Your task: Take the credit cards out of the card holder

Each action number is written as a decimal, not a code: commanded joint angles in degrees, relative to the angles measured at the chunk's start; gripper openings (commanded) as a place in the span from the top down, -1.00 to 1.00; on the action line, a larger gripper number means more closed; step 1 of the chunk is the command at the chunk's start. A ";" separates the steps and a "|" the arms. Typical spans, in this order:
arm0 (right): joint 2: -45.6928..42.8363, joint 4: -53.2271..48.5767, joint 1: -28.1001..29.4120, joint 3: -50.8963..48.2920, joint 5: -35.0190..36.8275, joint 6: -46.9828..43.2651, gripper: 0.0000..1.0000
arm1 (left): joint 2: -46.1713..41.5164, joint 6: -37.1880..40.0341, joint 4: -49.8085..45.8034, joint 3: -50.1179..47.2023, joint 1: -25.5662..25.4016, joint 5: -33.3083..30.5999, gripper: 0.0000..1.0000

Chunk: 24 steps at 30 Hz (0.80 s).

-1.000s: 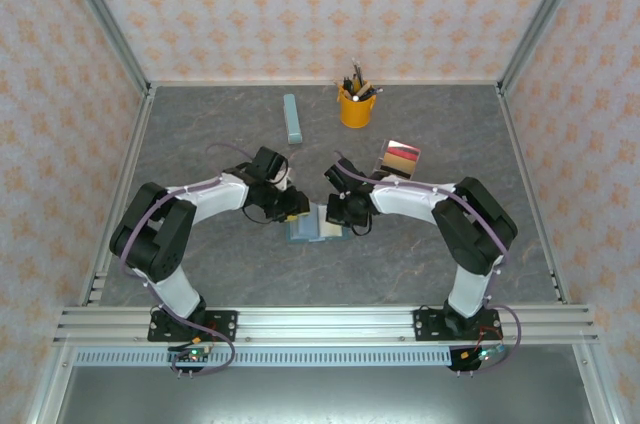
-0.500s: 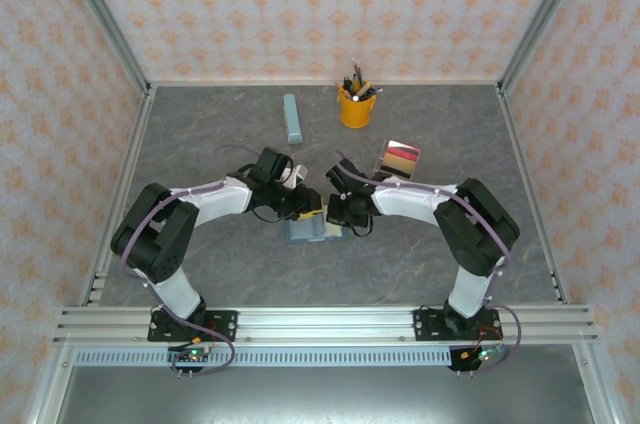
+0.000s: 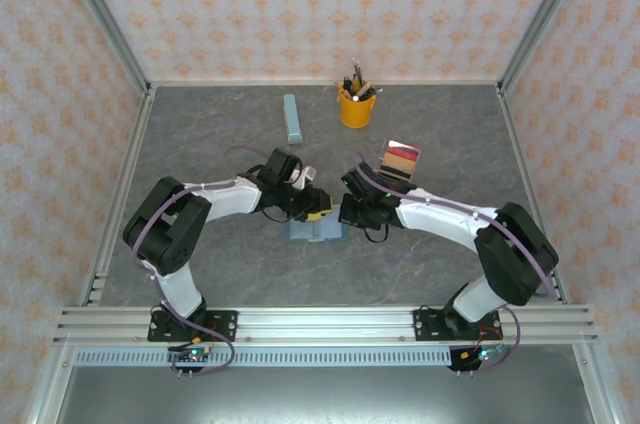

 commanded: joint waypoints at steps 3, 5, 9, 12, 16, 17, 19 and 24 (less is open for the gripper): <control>-1.04 3.32 -0.06 -0.76 -0.72 -0.85 0.84 | 2.73 -0.66 0.11 2.31 -0.80 -2.39 0.53; -0.04 4.31 -0.07 -0.33 -2.81 -1.16 0.85 | 3.42 -0.02 -1.58 2.65 -0.86 -3.58 0.66; 3.31 4.11 -0.05 1.44 -4.49 -1.47 0.86 | 3.32 1.69 -4.76 3.05 -0.90 -6.24 0.80; 6.28 2.98 -0.05 3.04 -4.68 -1.52 0.87 | 2.37 2.23 -5.94 3.19 -0.89 -6.63 0.87; 10.03 1.13 -0.05 4.47 -3.79 -1.08 0.89 | -1.12 3.21 -8.68 3.45 -0.55 -8.47 0.89; 10.77 0.45 -0.05 4.84 -3.17 -0.91 0.89 | -2.40 3.28 -9.46 3.22 -0.31 -9.64 0.89; 11.92 -0.50 -0.05 5.13 -2.25 -0.65 0.90 | -4.77 3.64 -11.74 2.73 0.21 -12.45 0.85; 13.52 -2.52 -0.05 5.45 -0.58 -0.44 0.90 | -9.70 4.40 -15.76 -0.42 3.72 -16.71 0.63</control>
